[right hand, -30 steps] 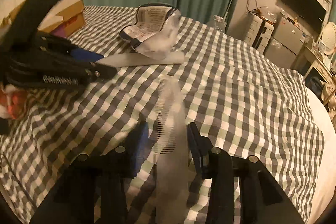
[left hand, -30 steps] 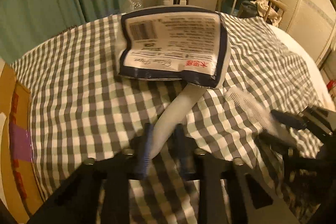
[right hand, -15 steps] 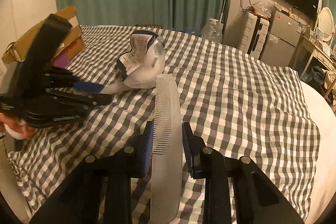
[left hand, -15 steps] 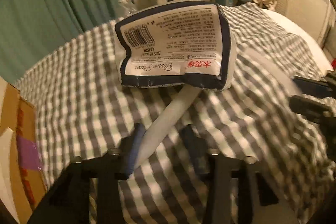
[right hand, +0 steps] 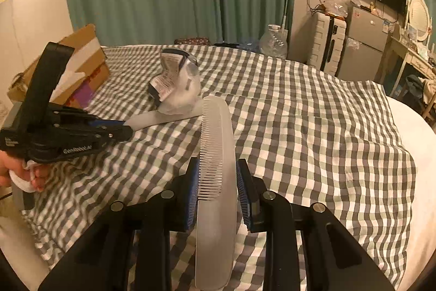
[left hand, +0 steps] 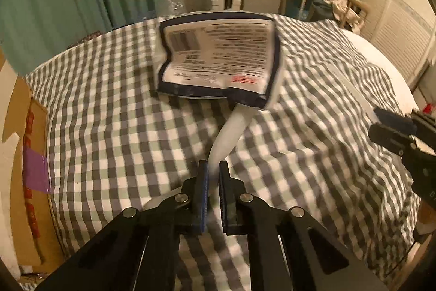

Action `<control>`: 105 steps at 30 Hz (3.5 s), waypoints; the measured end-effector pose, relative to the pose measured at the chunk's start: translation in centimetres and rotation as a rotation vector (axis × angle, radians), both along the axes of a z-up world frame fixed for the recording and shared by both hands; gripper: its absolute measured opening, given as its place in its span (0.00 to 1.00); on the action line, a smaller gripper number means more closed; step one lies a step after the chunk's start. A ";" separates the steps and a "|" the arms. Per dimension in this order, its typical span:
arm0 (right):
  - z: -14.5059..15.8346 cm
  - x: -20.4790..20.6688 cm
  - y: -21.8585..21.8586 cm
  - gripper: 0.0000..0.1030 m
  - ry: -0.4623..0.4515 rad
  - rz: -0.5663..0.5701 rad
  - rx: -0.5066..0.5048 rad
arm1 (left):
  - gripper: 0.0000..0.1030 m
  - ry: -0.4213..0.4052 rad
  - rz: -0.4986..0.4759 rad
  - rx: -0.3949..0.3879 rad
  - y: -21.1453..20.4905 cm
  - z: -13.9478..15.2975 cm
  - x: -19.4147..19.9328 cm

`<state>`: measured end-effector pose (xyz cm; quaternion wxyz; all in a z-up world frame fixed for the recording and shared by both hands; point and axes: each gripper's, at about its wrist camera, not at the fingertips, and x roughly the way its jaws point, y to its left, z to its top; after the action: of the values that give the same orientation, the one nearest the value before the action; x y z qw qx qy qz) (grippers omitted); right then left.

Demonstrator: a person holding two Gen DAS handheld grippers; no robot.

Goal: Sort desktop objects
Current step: 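Carry the tube and comb over the cardboard box and release both, then move the left gripper to the white-and-navy tissue bag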

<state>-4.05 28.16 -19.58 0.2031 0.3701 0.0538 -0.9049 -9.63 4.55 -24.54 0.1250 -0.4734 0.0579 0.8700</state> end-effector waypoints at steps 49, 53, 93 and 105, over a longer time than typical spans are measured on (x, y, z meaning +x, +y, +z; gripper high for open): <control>22.1 5.8 -27.3 0.25 0.212 0.339 -0.013 | 0.06 0.339 0.228 0.191 -23.8 21.9 9.2; 18.7 1.5 -32.7 0.25 0.118 0.361 -0.028 | 0.06 0.307 0.274 0.176 -27.0 19.1 7.4; 14.0 5.1 2.8 1.00 0.285 -0.273 -0.064 | 1.00 0.297 0.407 0.155 2.9 11.6 4.1; 3.3 -1.5 7.6 1.00 0.193 -0.294 -0.072 | 1.00 0.253 0.446 0.004 6.7 1.8 -1.4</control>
<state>-5.57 35.73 -16.26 0.0758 0.2776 -0.0142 -0.9576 -11.03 11.28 -22.70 -0.0774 -0.3618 -0.0345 0.9284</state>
